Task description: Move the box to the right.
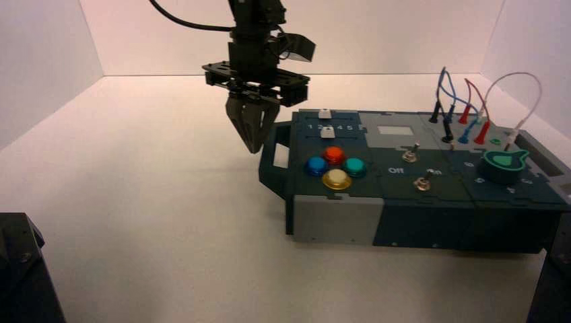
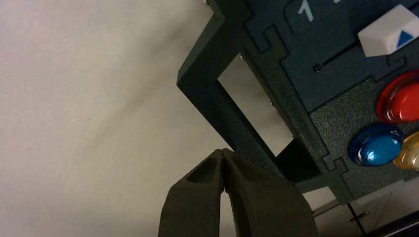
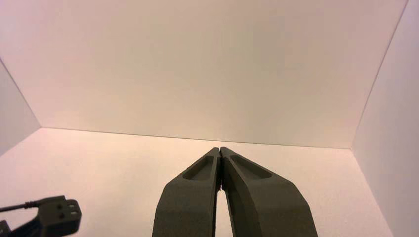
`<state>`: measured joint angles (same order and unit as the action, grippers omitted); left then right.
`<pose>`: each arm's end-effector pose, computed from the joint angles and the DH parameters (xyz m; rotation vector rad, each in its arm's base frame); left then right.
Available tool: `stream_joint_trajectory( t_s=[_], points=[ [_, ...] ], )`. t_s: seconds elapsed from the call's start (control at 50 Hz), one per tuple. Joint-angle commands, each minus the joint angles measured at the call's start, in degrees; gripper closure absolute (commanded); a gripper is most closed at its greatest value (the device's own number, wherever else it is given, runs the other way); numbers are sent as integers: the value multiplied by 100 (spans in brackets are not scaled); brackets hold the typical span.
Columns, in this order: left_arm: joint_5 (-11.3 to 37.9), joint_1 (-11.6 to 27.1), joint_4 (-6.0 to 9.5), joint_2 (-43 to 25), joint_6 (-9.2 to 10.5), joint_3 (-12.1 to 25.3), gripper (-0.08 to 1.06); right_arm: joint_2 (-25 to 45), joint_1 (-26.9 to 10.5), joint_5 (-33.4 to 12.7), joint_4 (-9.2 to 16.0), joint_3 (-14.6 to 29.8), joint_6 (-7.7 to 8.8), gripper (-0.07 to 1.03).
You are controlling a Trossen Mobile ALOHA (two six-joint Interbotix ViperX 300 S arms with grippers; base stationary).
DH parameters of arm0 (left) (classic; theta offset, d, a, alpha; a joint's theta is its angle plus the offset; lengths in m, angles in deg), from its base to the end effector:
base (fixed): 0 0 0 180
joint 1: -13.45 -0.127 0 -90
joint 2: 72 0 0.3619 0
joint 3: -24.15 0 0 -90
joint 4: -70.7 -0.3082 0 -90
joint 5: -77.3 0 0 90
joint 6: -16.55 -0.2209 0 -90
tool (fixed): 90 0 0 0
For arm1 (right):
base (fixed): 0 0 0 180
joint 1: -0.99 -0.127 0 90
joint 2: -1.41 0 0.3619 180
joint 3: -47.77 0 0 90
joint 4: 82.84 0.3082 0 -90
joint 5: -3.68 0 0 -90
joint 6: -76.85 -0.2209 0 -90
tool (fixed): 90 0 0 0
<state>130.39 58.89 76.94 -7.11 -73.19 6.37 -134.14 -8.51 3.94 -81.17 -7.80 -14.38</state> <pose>0.2369 -0.2679 0.0260 0.5418 1.6264 -0.6013 0.2593 0.0434 0.2894 0.0362 0.1741 0.1609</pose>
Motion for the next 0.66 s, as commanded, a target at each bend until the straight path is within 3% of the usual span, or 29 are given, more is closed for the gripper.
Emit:
stream_joint_trajectory(
  t_s=[0.02, 0.3, 0.5, 0.66],
  points=[
    [-211, 88, 0, 211, 9, 88, 101, 18, -9, 26, 18, 97, -18, 99],
    [-738, -905, -272, 1415, -9, -536, 101, 18, -35, 35, 158, 97, -35, 99],
    [-879, -1178, -369, 2065, -9, -853, 101, 35, -105, 26, 193, 88, -35, 99],
    [-949, -1213, -387, 2180, -9, -888, 101, 70, -105, 35, 193, 123, -35, 99]
  ],
)
